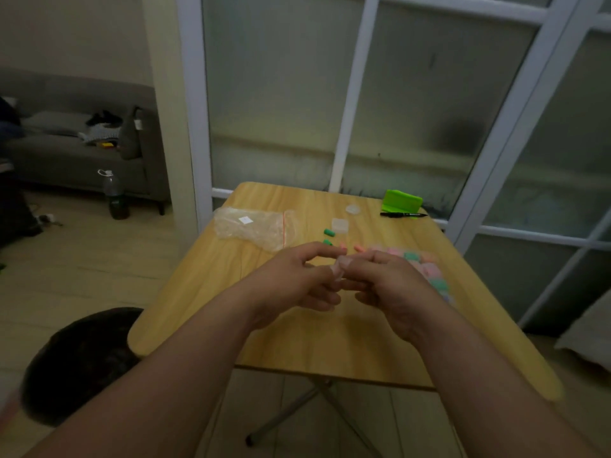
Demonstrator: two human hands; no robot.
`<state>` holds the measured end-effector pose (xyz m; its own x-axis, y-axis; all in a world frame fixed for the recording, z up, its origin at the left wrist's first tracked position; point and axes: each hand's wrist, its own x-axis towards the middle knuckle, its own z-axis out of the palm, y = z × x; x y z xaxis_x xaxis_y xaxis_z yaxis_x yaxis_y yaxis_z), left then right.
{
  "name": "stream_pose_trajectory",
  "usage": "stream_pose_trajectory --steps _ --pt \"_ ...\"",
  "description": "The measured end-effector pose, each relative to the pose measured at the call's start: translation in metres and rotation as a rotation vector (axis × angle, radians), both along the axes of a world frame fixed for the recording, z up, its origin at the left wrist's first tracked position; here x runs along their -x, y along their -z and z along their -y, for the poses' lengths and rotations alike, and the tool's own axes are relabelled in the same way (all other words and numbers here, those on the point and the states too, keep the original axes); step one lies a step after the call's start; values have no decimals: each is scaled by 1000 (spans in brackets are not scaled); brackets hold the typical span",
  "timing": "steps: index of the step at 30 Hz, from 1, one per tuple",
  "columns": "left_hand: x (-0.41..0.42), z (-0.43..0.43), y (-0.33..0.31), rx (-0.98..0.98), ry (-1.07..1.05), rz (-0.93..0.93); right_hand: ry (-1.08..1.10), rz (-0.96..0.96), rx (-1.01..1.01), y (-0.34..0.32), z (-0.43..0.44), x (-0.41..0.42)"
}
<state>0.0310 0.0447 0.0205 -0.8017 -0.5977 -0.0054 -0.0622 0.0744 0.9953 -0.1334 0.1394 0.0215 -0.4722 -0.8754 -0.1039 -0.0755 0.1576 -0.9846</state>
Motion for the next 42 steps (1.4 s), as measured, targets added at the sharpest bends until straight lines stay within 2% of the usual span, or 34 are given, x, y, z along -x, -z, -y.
stream_pose_trajectory --steps 15,23,27,32,36,42 --pt "9 1 3 -70 -26 6 -10 -12 13 1 -1 1" --pt "14 3 4 -244 -94 -73 122 32 8 7 12 7" --pt "16 -1 3 -385 -107 -105 197 -247 -20 14 11 14" --pt "23 -14 13 -559 86 -76 153 -454 44 8 13 15" --pt "32 -14 21 -576 133 -94 63 -443 105 12 21 3" --pt "33 -6 14 -666 130 -62 54 -290 188 13 21 11"
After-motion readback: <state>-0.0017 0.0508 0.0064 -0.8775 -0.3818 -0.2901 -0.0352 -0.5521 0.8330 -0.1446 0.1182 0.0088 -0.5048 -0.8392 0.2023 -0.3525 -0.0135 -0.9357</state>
